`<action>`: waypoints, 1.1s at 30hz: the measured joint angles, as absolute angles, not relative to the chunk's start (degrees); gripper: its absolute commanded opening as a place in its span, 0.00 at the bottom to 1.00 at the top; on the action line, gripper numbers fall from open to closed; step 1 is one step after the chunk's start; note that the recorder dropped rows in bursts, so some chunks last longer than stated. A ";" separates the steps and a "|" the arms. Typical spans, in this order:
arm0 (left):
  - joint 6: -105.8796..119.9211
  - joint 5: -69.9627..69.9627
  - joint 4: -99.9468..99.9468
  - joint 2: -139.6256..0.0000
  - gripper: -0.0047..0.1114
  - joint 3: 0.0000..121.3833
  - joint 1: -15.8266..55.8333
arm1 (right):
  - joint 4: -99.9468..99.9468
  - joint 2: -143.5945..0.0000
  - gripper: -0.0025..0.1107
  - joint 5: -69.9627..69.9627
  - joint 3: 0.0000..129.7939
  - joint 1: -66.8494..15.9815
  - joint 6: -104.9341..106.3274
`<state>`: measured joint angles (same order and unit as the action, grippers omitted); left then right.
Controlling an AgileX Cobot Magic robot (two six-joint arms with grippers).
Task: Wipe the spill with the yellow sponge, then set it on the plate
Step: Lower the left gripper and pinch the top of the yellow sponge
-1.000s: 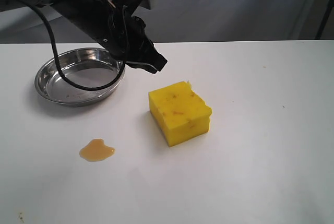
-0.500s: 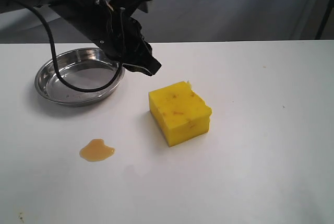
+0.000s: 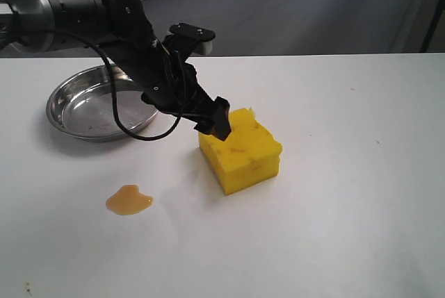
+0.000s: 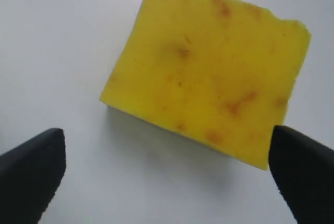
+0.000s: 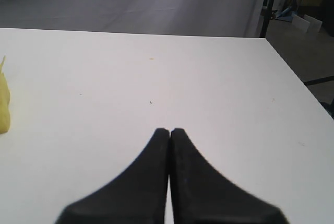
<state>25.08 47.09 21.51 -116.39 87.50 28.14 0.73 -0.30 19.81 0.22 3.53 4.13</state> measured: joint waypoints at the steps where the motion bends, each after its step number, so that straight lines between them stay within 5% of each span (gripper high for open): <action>1: 25.08 46.79 21.51 -116.40 0.94 87.50 28.14 | 0.73 -0.30 0.02 19.81 0.22 3.53 4.13; 33: 53.62 34.30 29.04 -123.36 0.94 87.38 32.92 | 0.73 -0.30 0.02 19.81 0.22 3.53 4.13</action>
<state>53.62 34.30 29.04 -123.36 87.38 32.92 0.73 -0.30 19.81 0.22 3.53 4.13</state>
